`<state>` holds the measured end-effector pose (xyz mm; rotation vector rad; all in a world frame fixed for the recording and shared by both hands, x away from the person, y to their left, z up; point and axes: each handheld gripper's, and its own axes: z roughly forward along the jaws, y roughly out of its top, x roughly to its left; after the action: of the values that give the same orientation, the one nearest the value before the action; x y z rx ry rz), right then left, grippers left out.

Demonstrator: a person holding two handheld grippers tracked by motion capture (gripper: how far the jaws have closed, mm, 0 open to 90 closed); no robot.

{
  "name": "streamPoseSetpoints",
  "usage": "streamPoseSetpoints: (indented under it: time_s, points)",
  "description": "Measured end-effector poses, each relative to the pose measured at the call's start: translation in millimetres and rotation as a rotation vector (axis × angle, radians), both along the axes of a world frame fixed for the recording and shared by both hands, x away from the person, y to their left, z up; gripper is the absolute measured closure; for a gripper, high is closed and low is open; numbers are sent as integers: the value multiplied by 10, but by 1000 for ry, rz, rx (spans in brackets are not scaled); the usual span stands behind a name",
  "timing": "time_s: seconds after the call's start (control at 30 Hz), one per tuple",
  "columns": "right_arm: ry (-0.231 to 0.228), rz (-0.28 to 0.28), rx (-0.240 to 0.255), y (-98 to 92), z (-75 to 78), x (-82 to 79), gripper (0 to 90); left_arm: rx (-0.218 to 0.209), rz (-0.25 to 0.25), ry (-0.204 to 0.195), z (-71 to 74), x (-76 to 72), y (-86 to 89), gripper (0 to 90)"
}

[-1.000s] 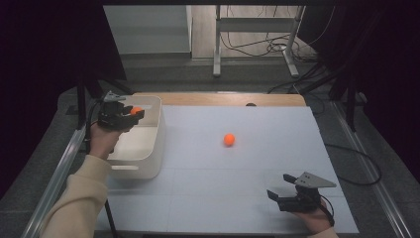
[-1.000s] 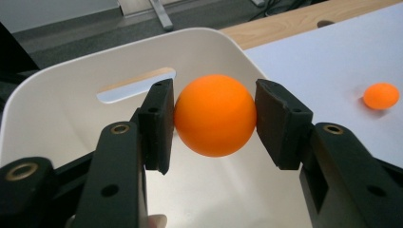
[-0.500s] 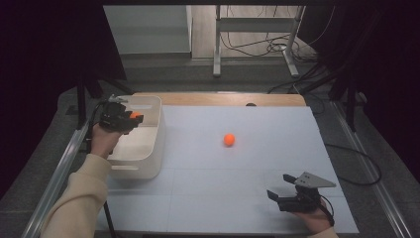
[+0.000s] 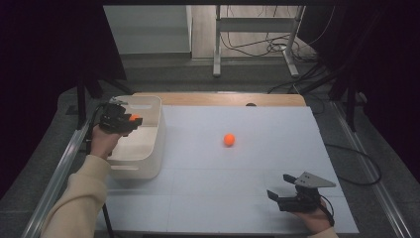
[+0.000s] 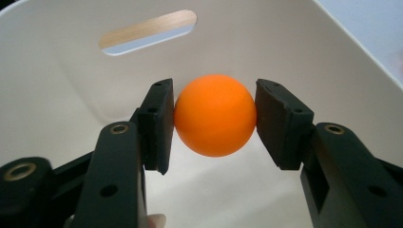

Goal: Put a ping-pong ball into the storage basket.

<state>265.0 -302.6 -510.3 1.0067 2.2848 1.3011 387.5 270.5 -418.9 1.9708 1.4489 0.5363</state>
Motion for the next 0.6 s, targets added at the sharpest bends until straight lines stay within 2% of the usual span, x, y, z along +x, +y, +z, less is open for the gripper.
streamPoseSetpoints:
  time_s: [0.3, 0.43, 0.5, 0.6]
  points:
    - [0, 0, 1, 0, 0, 0, 126, 2, 4, -9, 5, -3, -3, 489]
    - [0, 0, 0, 0, 0, -1, 126, -8, 19, -29, 21, -3, -8, 290]
    - [0, 0, 1, -1, 1, -1, 126, -17, 20, -36, 30, -7, -7, 226]
    - [0, 0, 1, -1, 0, -1, 126, -30, 18, -45, 46, -18, -12, 187]
